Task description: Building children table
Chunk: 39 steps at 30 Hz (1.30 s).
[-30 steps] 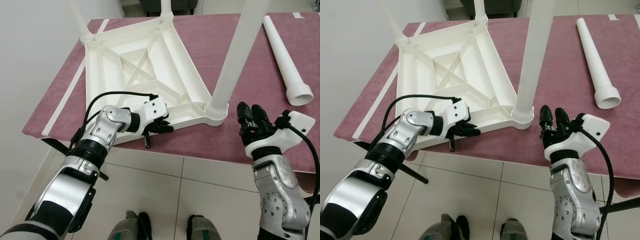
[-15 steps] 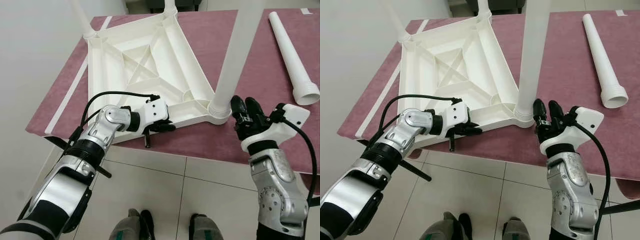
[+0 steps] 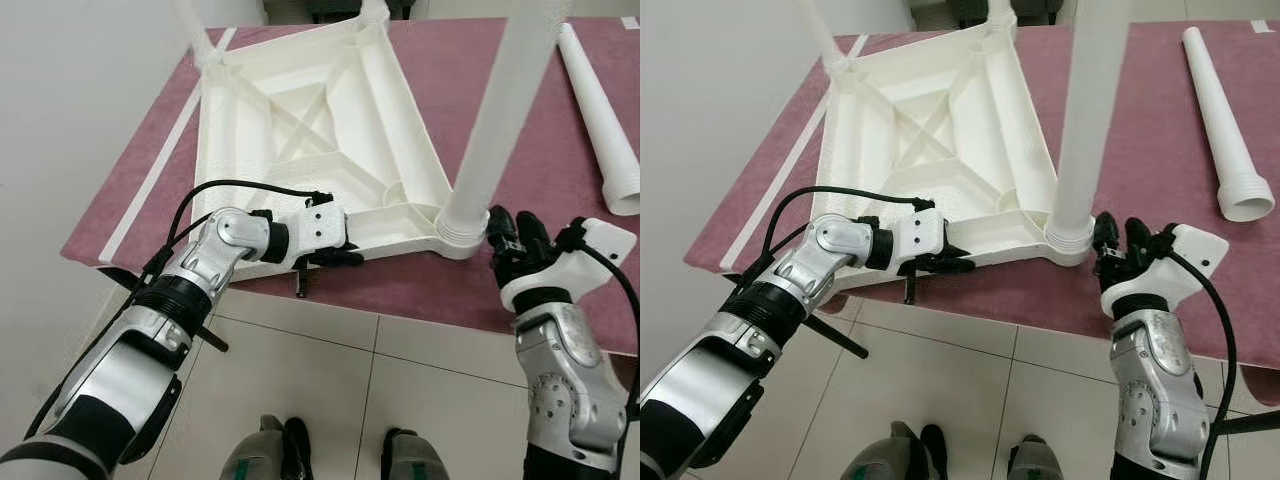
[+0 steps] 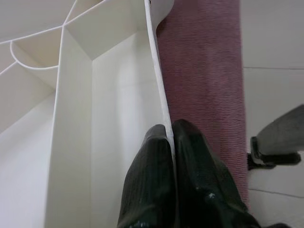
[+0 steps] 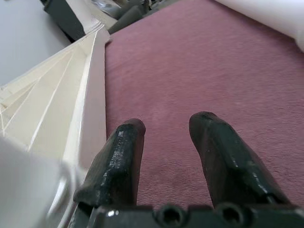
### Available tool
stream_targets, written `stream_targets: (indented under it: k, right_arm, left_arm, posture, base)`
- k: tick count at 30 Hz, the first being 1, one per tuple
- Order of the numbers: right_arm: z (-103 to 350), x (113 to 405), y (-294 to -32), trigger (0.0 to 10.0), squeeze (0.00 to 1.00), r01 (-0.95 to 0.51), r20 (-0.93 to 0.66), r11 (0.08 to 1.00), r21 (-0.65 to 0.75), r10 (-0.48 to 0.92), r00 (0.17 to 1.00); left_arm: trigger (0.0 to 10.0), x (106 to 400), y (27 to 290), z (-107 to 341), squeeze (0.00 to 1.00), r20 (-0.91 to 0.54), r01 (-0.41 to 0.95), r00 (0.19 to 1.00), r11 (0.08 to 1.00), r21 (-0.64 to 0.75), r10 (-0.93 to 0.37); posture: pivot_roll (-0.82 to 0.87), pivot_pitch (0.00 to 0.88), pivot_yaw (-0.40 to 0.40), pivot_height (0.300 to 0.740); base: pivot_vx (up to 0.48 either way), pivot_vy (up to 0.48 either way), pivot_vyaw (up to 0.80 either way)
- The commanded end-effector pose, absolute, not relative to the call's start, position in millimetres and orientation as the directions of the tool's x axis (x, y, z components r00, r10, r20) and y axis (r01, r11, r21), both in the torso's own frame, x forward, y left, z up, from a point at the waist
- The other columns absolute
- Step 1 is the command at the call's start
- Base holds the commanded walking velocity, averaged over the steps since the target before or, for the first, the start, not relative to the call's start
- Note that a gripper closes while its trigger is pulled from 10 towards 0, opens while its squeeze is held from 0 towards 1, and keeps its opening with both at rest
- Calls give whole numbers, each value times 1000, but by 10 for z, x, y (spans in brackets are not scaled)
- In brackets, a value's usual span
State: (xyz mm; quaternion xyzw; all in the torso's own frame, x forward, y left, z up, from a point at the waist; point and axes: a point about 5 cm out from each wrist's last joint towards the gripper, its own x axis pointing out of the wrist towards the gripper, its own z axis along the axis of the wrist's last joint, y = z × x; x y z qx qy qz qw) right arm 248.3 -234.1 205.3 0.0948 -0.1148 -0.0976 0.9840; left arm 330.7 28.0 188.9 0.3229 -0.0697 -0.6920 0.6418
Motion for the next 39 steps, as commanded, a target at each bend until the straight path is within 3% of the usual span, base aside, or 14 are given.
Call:
stream_targets:
  k: [1,10,17,19,21,22,23,24,32,33,34,36,39]
  right_arm:
    - [2006,2481,-2362,10000,0,193,183,959,208,-232,955]
    - [2040,2459,-2459,10000,0,233,198,950,208,-274,941]
    - [2055,2434,-2431,10000,0,231,206,950,208,-273,939]
    - [2070,2418,-2432,10000,0,236,214,952,196,-276,937]
    - [2070,2418,-2432,10000,0,236,214,952,196,-276,937]
    - [2078,2410,-2440,10000,0,240,217,953,187,-278,936]
    - [2091,2407,-2446,10000,0,242,222,954,180,-279,934]
    - [2102,2406,-2453,10000,0,243,226,954,175,-279,933]
    - [2200,2438,-2407,10000,0,201,266,972,119,-227,937]
    - [2212,2424,-2393,10000,0,183,270,979,95,-202,942]
    - [2212,2424,-2393,10000,0,183,270,979,95,-202,942]
    - [2220,2377,-2385,10000,0,146,266,988,43,-152,952]
    - [2220,2352,-2387,10000,0,129,260,991,19,-130,957]
  left_arm:
    - [0,3089,231,2144,0,-534,620,-321,-600,506,-782]
    - [0,3170,262,2150,0,-601,596,-306,-641,484,-739]
    - [0,3291,158,2104,0,-595,637,-172,-549,541,-785]
    - [0,3382,146,2061,0,-580,676,-58,-459,577,-813]
    - [0,3382,146,2061,0,-580,676,-58,-459,577,-813]
    - [4314,3424,144,2045,0,-568,687,2,-412,599,-823]
    - [10000,3460,142,2041,635,-543,699,48,-360,618,-838]
    - [10000,3485,141,2036,1000,-523,713,80,-318,625,-848]
    - [10000,3533,263,2029,1000,-430,757,118,-199,623,-895]
    - [10000,3536,298,2068,0,-365,772,122,-143,619,-923]
    - [10000,3536,298,2068,0,-365,772,122,-143,619,-923]
    - [10000,3522,375,2127,0,-246,798,130,-45,601,-961]
    - [10000,3510,410,2146,0,-199,807,134,-10,591,-971]
  posture:
    - [-207,163,210,740]
    - [-220,167,218,740]
    - [-232,172,225,740]
    - [-236,177,228,740]
    - [-236,177,228,740]
    - [-233,179,226,740]
    - [-233,179,226,740]
    - [-231,180,223,740]
    - [-228,179,218,740]
    - [-230,174,214,740]
    - [-230,174,214,740]
    - [-232,170,210,740]
    - [-232,170,210,740]
  base:
    - [0,0,0]
    - [0,0,0]
    - [0,0,0]
    - [0,0,0]
    - [0,0,0]
    - [0,0,0]
    - [0,0,0]
    - [0,0,0]
    - [0,0,0]
    - [0,0,0]
    - [0,0,0]
    - [0,0,0]
    - [0,0,0]
